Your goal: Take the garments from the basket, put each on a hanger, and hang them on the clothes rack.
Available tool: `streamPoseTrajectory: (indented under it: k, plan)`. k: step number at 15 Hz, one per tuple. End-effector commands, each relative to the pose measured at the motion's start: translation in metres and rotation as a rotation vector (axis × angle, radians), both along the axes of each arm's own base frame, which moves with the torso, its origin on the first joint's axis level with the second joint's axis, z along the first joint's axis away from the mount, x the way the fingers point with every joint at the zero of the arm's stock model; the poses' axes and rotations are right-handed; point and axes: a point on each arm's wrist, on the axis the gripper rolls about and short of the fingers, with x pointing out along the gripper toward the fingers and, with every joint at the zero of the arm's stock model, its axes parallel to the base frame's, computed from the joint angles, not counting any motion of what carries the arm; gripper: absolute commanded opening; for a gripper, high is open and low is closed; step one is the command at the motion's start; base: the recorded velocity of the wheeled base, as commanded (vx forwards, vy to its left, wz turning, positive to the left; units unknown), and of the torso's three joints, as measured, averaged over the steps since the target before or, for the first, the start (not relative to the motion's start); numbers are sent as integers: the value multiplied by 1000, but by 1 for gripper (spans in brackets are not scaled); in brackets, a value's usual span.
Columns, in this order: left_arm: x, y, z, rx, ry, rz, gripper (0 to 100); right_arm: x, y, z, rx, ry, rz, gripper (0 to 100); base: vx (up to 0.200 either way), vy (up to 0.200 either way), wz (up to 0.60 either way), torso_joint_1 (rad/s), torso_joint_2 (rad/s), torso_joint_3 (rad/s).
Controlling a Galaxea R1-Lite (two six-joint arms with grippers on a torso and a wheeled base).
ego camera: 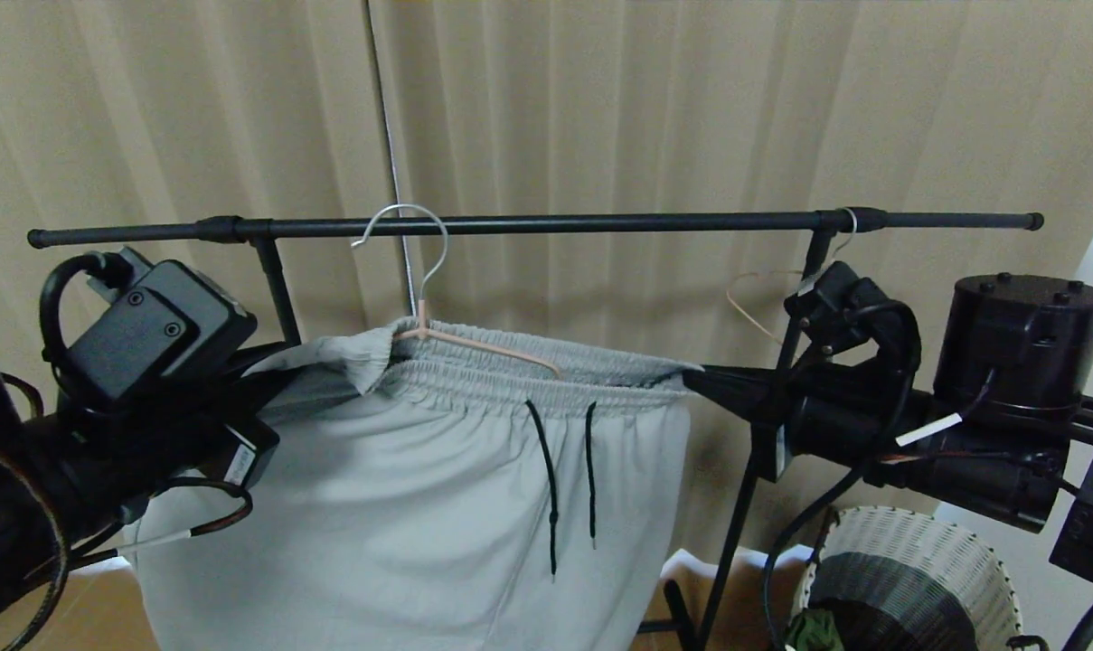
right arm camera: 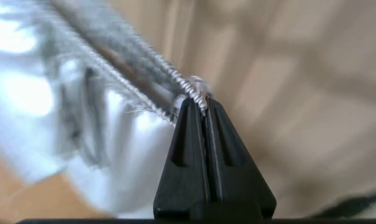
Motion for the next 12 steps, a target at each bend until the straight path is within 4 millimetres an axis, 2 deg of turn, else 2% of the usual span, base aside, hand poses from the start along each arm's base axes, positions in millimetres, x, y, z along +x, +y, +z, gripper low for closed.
streamPoseTrajectory:
  k: [1, 7, 8, 12]
  plan:
    - [8, -4, -4, 9, 17, 13, 0, -14, 15, 8, -3, -20, 79, 0, 0, 0, 0, 0, 0, 0]
    - [13, -7, -6, -23, -1, 36, 0, -35, 33, 4, -89, 1, 197, 0, 0, 0, 0, 0, 0, 0]
    - [13, -7, -6, -33, -2, 35, 0, -37, 35, 2, -115, 4, 203, 100, 0, 0, 0, 0, 0, 0]
    - [9, -14, -4, -95, 6, 6, 0, -30, 42, 11, -146, -75, 194, 100, 0, 0, 0, 0, 0, 0]
